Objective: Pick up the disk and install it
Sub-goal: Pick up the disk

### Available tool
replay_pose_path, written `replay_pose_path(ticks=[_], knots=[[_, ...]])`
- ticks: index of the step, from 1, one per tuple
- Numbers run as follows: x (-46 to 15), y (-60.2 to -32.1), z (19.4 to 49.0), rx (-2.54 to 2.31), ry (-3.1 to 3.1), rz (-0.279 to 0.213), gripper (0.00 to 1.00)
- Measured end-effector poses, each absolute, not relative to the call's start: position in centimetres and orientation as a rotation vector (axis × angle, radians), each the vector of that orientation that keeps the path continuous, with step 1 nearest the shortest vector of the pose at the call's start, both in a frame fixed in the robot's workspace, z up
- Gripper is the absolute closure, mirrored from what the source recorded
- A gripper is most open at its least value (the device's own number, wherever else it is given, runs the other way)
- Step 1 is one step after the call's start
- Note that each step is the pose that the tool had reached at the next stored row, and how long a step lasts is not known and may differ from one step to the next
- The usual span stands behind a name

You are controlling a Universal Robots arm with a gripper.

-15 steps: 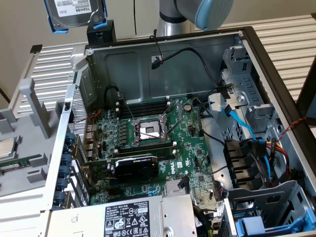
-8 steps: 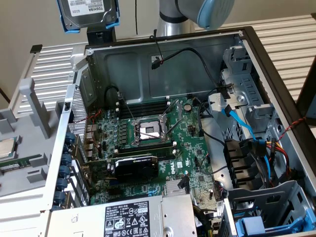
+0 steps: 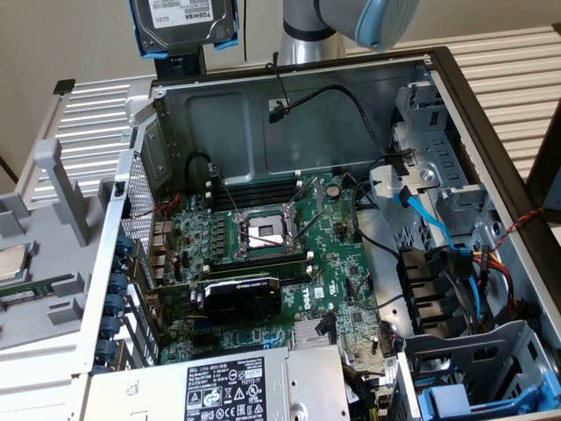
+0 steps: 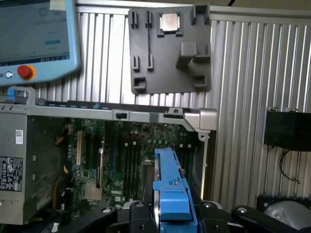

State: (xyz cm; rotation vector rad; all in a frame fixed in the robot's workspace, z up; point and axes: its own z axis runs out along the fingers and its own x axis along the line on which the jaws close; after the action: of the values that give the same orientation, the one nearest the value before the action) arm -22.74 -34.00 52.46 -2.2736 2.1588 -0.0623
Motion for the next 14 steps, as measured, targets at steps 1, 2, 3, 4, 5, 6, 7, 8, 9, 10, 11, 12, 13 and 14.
replay_pose_path(ticks=[1,2,3,4,5,6,7,8,9,10,11,12,13,14], knots=[[-22.4,-34.1,52.5,-2.274,2.159,-0.062,0.63],[-22.2,-34.1,52.5,-2.274,2.159,-0.061,0.63],[-21.9,-34.1,52.5,-2.275,2.16,-0.059,0.63],[-21.7,-34.2,52.5,-2.276,2.161,-0.057,0.63],[-21.5,-34.2,52.5,-2.276,2.161,-0.056,0.63],[-21.3,-34.3,52.5,-2.277,2.162,-0.055,0.63],[-21.0,-34.4,52.5,-2.277,2.162,-0.055,0.63],[-20.8,-34.5,52.5,-2.277,2.162,-0.054,0.63],[-20.6,-34.7,52.5,-2.278,2.163,-0.054,0.63],[-20.4,-34.9,52.5,-2.278,2.163,-0.053,0.63],[-20.2,-35.0,52.5,-2.279,2.163,-0.052,0.63],[-20.0,-35.3,52.5,-2.279,2.164,-0.051,0.63],[-19.9,-35.5,52.5,-2.279,2.164,-0.051,0.63],[-19.8,-35.8,52.5,-2.279,2.164,-0.051,0.63]])
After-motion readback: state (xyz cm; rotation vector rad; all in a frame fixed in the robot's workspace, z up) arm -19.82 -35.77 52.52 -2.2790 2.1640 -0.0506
